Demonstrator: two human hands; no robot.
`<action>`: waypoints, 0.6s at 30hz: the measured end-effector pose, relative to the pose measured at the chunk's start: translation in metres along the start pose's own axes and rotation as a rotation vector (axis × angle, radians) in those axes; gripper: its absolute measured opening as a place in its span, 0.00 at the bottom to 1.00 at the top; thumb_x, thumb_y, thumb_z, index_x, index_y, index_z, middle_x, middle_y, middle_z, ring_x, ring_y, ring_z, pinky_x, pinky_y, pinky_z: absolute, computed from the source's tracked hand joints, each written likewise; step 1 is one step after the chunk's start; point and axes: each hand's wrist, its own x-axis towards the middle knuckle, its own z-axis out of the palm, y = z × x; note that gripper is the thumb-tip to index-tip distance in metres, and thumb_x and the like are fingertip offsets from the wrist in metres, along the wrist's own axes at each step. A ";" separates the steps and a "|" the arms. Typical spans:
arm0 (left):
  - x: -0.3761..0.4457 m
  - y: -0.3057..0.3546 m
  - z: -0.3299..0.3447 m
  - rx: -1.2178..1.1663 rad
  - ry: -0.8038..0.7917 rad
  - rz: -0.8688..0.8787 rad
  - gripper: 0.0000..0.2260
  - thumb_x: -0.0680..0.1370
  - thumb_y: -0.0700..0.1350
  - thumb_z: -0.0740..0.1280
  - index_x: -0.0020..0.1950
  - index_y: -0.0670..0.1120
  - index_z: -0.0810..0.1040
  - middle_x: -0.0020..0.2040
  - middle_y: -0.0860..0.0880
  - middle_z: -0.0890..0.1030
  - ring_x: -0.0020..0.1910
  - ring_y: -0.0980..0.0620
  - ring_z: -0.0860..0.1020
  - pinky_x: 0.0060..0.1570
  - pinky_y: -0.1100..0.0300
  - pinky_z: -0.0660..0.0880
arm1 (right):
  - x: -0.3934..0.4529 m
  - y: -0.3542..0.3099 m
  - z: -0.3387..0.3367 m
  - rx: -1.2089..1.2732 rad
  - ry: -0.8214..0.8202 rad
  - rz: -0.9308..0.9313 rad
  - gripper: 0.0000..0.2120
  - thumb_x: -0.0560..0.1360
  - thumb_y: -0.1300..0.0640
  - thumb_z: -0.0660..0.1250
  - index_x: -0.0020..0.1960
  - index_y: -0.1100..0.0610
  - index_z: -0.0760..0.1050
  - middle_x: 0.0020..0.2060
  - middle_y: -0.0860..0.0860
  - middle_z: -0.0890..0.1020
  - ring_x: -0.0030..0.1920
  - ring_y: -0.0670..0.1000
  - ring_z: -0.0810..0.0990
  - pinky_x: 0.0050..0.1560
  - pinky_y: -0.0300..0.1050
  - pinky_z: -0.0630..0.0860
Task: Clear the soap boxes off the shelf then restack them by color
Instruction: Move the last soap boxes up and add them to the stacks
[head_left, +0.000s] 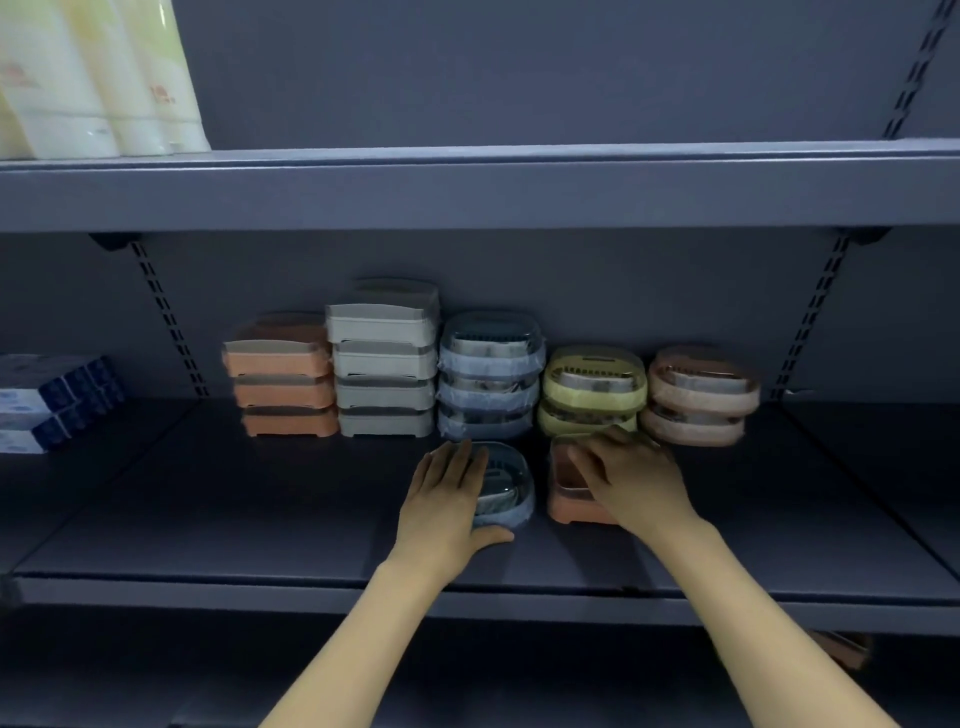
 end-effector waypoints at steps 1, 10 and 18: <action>0.002 -0.001 -0.001 0.003 -0.012 0.003 0.41 0.73 0.66 0.61 0.78 0.49 0.48 0.78 0.49 0.49 0.76 0.48 0.47 0.73 0.55 0.41 | 0.000 -0.003 0.004 0.015 0.015 0.017 0.24 0.78 0.42 0.46 0.56 0.49 0.78 0.56 0.48 0.79 0.55 0.56 0.77 0.55 0.47 0.69; 0.049 -0.003 -0.056 -0.022 0.093 0.059 0.42 0.73 0.66 0.61 0.78 0.48 0.45 0.78 0.50 0.45 0.77 0.49 0.44 0.73 0.57 0.40 | -0.006 -0.011 0.009 0.009 0.165 0.106 0.21 0.72 0.48 0.50 0.46 0.52 0.81 0.45 0.51 0.82 0.44 0.59 0.80 0.47 0.51 0.74; 0.079 0.017 -0.098 -0.010 0.126 0.185 0.43 0.73 0.66 0.61 0.78 0.49 0.45 0.78 0.50 0.46 0.77 0.49 0.46 0.75 0.54 0.44 | -0.007 -0.009 0.017 0.012 0.276 0.104 0.18 0.73 0.51 0.53 0.46 0.52 0.82 0.43 0.51 0.83 0.41 0.58 0.81 0.46 0.51 0.77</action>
